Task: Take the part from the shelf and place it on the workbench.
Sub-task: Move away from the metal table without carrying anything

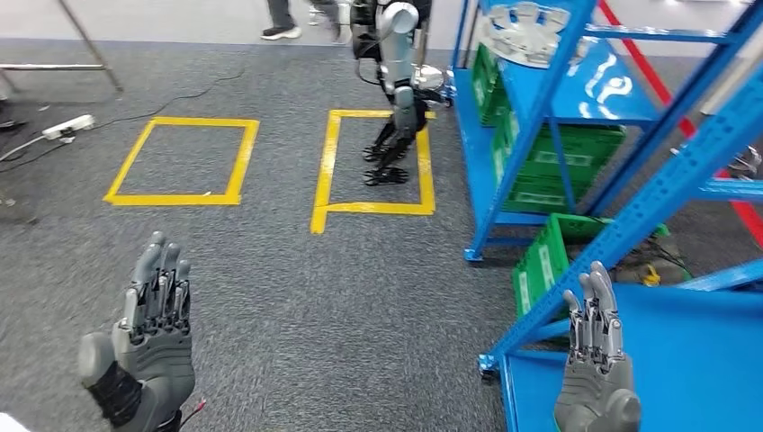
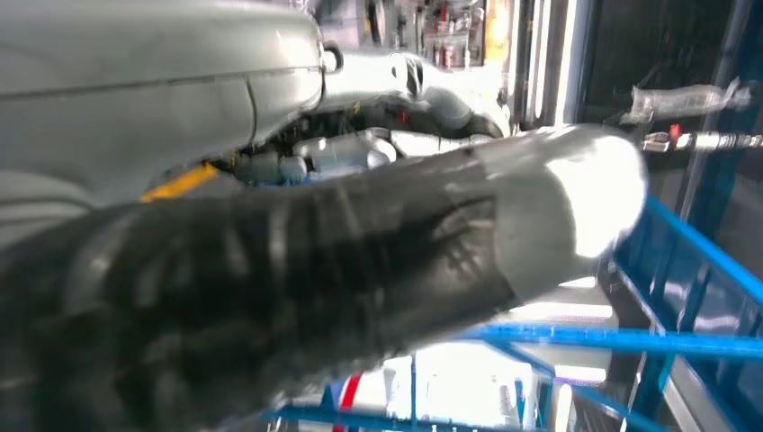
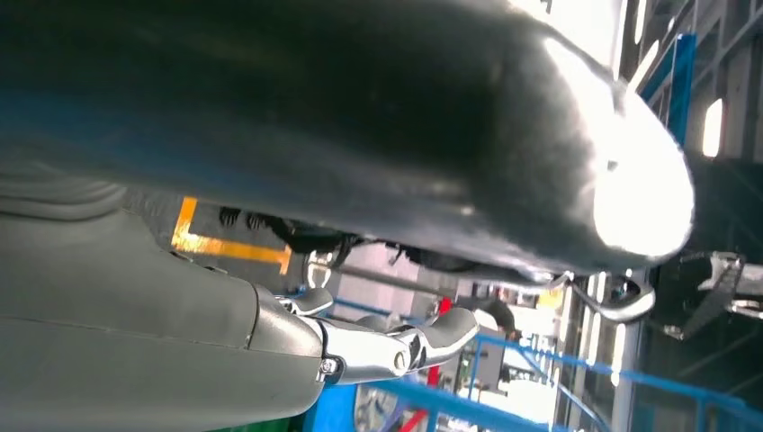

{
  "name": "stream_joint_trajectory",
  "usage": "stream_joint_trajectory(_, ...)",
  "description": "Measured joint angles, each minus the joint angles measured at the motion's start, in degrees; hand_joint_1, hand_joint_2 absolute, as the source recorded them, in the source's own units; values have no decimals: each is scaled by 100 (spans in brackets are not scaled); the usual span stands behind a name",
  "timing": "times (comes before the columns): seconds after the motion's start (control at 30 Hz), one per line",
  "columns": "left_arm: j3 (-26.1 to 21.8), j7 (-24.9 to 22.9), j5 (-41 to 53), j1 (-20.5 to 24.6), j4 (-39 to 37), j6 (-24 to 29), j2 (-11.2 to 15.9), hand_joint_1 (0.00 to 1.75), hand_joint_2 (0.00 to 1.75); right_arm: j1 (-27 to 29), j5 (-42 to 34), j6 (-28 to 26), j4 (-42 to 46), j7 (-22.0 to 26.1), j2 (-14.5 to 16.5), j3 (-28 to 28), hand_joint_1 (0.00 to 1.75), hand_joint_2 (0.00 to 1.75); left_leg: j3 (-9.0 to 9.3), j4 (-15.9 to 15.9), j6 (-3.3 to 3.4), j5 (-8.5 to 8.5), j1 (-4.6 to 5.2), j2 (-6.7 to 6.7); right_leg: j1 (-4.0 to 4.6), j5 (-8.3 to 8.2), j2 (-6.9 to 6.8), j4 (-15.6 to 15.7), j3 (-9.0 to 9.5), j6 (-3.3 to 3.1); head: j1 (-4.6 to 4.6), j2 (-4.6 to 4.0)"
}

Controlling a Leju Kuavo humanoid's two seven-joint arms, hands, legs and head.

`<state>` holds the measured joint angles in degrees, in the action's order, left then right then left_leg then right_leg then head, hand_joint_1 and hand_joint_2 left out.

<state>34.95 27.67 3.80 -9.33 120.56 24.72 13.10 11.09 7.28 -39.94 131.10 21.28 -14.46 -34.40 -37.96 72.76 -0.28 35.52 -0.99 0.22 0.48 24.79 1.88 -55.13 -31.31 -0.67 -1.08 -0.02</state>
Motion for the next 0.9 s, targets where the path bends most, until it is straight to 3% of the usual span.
stream_joint_trajectory(0.03, 1, -1, 0, -2, -2, 0, 2, 0, 0, 6, -2, 0, 0, 1, 1, 1, 0, 0, -59, 2, -5, -90, -2, -9, -3, 15, 86, -16, 2, 7, 20, -1)
stream_joint_trajectory(0.07, 1, 0, 0, 0, -2, 0, 2, 0, 0, 9, -4, 0, 0, 1, 1, 1, 0, 0, -1, -222, -7, -288, -9, -29, -10, 35, 175, -44, 4, 22, 39, 0)
stream_joint_trajectory(0.1, 1, 0, 0, 1, -2, 0, 4, 0, 0, 11, -5, 0, 0, 1, 3, 2, 0, 0, 136, -587, -11, -521, -24, -93, -20, 63, 259, -84, 3, 44, 60, 0)
stream_joint_trajectory(0.17, 2, 1, 1, 3, -4, 0, 8, 0, 0, 13, -6, 1, 1, 2, 5, 9, 0, 0, 424, -1211, -4, -757, -62, -335, -24, 134, 411, -199, -40, 115, 101, 1)
stream_joint_trajectory(0.23, 2, 3, 5, 5, -7, 3, 11, 0, 0, 22, -7, 0, 3, 12, 7, 24, 0, 0, 535, -1364, 49, -725, -57, -441, -40, 167, 525, -263, -139, 187, 105, 0)
stream_joint_trajectory(0.3, 1, 4, 11, 11, -6, 7, 14, 0, 0, 39, -7, -1, 4, 26, 8, 38, 0, 0, 574, -1378, 128, -730, -45, -322, -67, 177, 568, -286, -210, 241, 89, 0)
stream_joint_trajectory(0.37, -1, 4, 17, 12, -3, 9, 15, 0, 0, 46, -1, -2, 7, 41, 6, 59, 0, 0, 616, -1406, 195, -726, -49, -191, -57, 326, 321, -555, -337, 288, 33, 0)
stream_joint_trajectory(0.43, -1, 3, 22, 5, 1, 12, 15, 0, 0, 46, 4, -2, 9, 50, 5, 75, 0, 0, 636, -1413, 244, -703, -25, -44, -61, 658, -14, -1244, -687, 328, -51, 1)
stream_joint_trajectory(0.5, -1, 0, 24, 3, 3, 14, 15, 0, 0, 51, 4, -2, 9, 50, 5, 79, 0, 0, 647, -1410, 268, -674, 7, 114, -83, 882, -121, -1903, -1048, 345, -91, 1)
stream_joint_trajectory(0.53, -1, -1, 24, 3, 3, 15, 15, 0, 0, 54, 4, -2, 9, 50, 5, 80, 0, 0, 660, -1409, 270, -657, 19, 192, -86, 846, -135, -1971, -1096, 339, -101, 1)
stream_joint_trajectory(0.57, -1, -2, 24, 4, 3, 15, 15, 0, 0, 58, 4, -2, 9, 49, 5, 81, 0, 0, 680, -1409, 269, -638, 27, 266, -82, 708, -150, -1808, -1025, 321, -112, 0)
stream_joint_trajectory(0.6, -1, -2, 24, 5, 4, 15, 15, 0, 0, 61, 4, -2, 9, 49, 5, 83, 0, 0, 709, -1410, 265, -616, 34, 334, -68, 502, -199, -1437, -840, 289, -121, 0)
stream_joint_trajectory(0.67, -1, -1, 24, 8, 5, 15, 15, 0, 0, 61, 4, -1, 11, 49, 6, 85, 0, 0, 768, -1417, 236, -572, 46, 448, 1, 203, -431, -638, -444, 205, -126, 0)
stream_joint_trajectory(0.73, 0, -1, 25, 7, 5, 15, 15, 0, 0, 59, 7, -1, 18, 54, 7, 87, 0, 0, 806, -1434, 182, -540, 40, 547, 69, 144, -546, -312, -294, 129, -120, 1)
stream_joint_trajectory(0.8, 1, -1, 26, 10, 8, 15, 15, 0, 0, 69, 12, -1, 27, 57, 8, 92, 0, 0, 836, -1457, 122, -516, 22, 617, 72, 121, -418, -250, -241, 70, -129, 1)
stream_joint_trajectory(0.83, 1, -1, 26, 12, 11, 15, 17, 0, 0, 76, 15, 0, 31, 60, 11, 94, 0, 0, 840, -1430, 95, -485, 14, 546, 56, 92, -357, -187, -175, 48, -125, 1)
stream_joint_trajectory(0.9, 2, 1, 30, 10, 19, 17, 21, 0, 0, 78, 19, 1, 38, 64, 17, 95, 0, 0, 686, -1080, 49, -299, 2, 249, 8, 24, -233, -76, -36, 0, -82, 1)
